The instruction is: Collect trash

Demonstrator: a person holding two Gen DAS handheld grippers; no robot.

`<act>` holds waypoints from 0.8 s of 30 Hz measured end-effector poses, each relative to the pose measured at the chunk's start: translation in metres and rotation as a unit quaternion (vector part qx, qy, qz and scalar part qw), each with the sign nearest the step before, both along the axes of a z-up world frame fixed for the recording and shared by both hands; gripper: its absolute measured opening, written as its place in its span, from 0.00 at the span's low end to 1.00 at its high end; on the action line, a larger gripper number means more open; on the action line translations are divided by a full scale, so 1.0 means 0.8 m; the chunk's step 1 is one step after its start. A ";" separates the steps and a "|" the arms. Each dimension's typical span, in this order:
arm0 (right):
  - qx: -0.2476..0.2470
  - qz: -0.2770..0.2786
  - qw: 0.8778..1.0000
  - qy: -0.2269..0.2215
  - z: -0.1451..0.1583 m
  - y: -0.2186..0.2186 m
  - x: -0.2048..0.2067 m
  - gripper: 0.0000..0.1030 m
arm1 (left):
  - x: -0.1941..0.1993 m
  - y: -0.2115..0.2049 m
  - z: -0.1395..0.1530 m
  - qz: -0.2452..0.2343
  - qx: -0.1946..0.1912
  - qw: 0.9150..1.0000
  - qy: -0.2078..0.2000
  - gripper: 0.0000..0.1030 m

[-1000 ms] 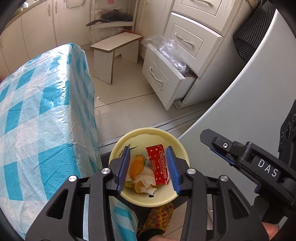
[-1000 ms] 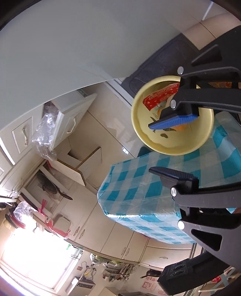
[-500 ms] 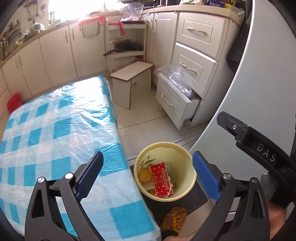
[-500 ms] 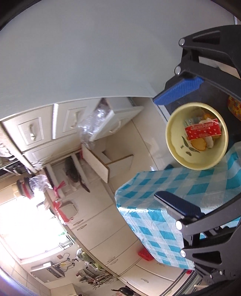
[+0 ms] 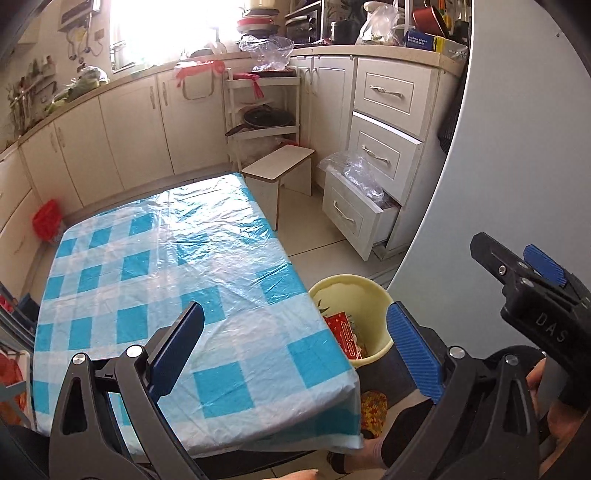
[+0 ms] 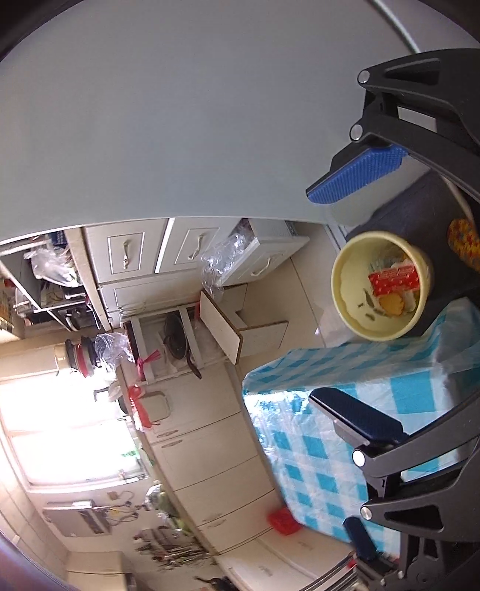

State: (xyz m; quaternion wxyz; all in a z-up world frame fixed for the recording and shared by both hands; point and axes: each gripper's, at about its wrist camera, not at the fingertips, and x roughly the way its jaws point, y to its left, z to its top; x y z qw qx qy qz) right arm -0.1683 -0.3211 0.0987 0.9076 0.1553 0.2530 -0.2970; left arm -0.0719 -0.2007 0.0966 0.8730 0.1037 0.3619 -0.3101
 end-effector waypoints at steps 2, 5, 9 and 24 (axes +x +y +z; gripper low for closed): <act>-0.011 -0.001 1.000 0.020 0.007 0.015 0.000 0.93 | -0.007 0.022 0.007 0.003 -0.002 1.000 -0.003 0.92; -0.024 -0.003 0.999 0.031 0.018 0.037 -0.003 0.93 | -0.017 0.052 0.018 0.012 -0.004 1.000 -0.010 0.92; -0.051 -0.006 0.997 0.051 0.029 0.067 -0.005 0.93 | -0.027 0.090 0.032 0.028 -0.014 0.999 -0.015 0.92; -0.069 0.020 0.997 0.031 0.075 0.131 -0.033 0.93 | -0.054 0.155 0.075 0.052 -0.030 0.997 -0.042 0.92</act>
